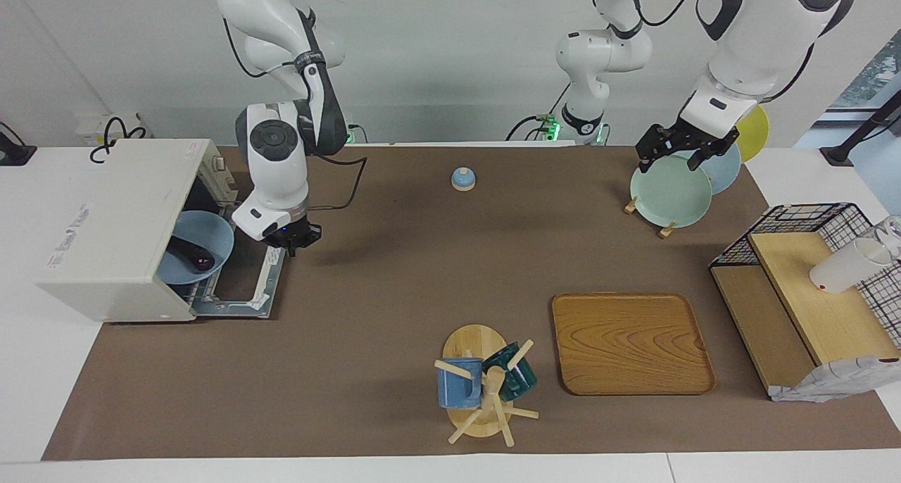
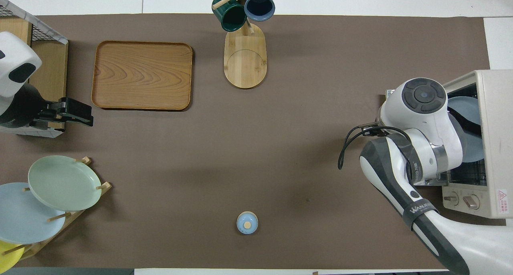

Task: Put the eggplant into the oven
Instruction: 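Release the plate and pull the right gripper out of the oven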

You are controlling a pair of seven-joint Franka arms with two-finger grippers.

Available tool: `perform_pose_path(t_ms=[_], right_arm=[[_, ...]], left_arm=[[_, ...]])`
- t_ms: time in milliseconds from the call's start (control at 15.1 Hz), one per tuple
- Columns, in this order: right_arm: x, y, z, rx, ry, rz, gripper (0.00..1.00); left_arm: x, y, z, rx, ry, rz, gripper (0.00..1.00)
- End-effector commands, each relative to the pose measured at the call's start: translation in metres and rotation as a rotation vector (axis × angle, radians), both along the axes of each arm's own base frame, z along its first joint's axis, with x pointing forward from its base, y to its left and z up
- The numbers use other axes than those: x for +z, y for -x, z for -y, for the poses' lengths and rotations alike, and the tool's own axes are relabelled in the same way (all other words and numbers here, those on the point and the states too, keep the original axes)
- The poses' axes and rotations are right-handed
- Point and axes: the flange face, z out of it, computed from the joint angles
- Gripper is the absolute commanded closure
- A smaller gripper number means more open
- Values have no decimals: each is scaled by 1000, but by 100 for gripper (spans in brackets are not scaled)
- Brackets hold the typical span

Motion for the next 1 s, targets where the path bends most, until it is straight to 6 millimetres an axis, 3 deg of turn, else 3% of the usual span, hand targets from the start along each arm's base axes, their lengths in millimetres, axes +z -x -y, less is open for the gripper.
perform_pose_path(t_ms=[0,399,930], right_arm=[[-17,3,2,-1,3,-16,100],[-32,11,12,23,51,-43,100],[-33,14,18,41,84,-53,100]], left_arm=[[5,3,-4,9,-11,1,0],[5,3,-4,9,-11,1,0],[5,3,-3,7,-11,1,0]])
